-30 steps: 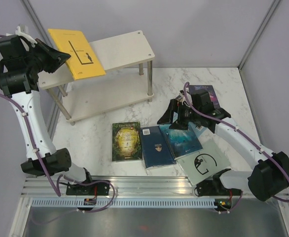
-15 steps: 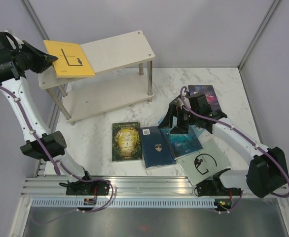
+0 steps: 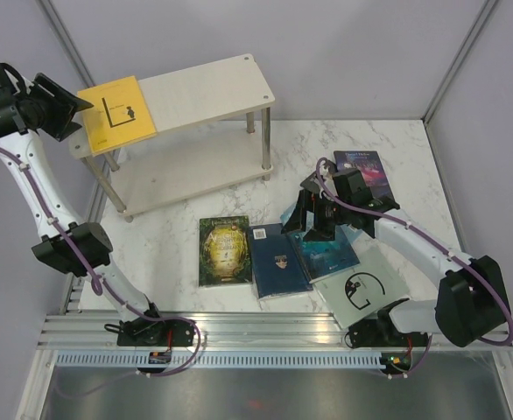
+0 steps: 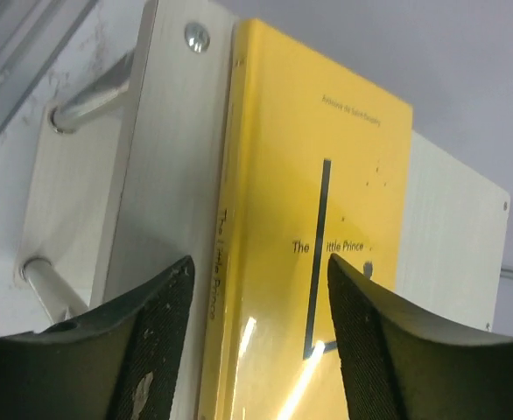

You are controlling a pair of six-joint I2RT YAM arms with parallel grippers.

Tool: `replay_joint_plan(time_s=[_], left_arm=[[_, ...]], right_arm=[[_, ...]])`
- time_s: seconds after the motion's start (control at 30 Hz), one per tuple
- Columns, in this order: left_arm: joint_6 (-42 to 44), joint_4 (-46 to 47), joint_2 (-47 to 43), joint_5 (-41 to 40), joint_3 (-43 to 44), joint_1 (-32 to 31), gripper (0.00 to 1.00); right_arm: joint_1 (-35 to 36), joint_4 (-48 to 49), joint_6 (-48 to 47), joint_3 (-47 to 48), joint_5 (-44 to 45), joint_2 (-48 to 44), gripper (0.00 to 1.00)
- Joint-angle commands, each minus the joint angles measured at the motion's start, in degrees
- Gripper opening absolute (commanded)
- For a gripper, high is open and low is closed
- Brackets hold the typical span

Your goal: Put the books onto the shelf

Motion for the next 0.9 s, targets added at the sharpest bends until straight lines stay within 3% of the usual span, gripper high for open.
replay_joint_plan(time_s=[0.0,0.23,0.37,0.47,0.5,0.53,0.6,0.7,0.83,0.87], left_arm=[[3.5,-1.4,0.5,-4.4,2.7,1.0,0.68],[3.8,-3.9,-2.5,-14.1,5.4,2.1,0.77],[2.8,-5.1,-6.9,-16.1,5.5,2.1,0.75],[5.0,-5.7,-12.5,-18.9,3.8,-5.2,0.71],[5.8,-6.5,-15.5,-21.7,2.8,-13.1,0.71],[6.2,-6.9,-16.8,-26.5,1.6,-16.9,0.71],[5.9,-6.9,-20.0,-29.1,-4.7,-24.8,0.71],[3.4,-6.5,-27.5,-28.4,-17.0,-29.3,0.71],[0.1,-1.9,-38.8,-22.4,-37.5,-36.2,0.71],[-1.0,0.9,-42.7,-21.0,-47.3,-37.6,0.71]], right_arm=[[0.3,-0.3,-1.7,-1.0,-0.9,-0.4,0.98],[0.3,-1.8,-2.9,-1.9,-0.7,-1.1,0.98],[0.3,-2.2,-3.6,-1.9,-0.2,-1.4,0.98],[0.3,-2.3,-3.8,-2.1,0.5,-1.2,0.98],[0.3,-2.2,-3.9,-2.2,0.6,-0.9,0.98],[0.3,-2.1,-3.9,-2.2,0.7,-0.6,0.98],[0.3,-2.1,-3.9,-2.2,0.8,-0.4,0.98],[0.2,-2.1,-3.9,-2.1,1.3,-0.6,0.98],[0.5,-2.0,-3.7,-2.4,3.0,-1.8,0.98],[0.7,-2.0,-3.7,-2.2,3.4,-1.8,0.98]])
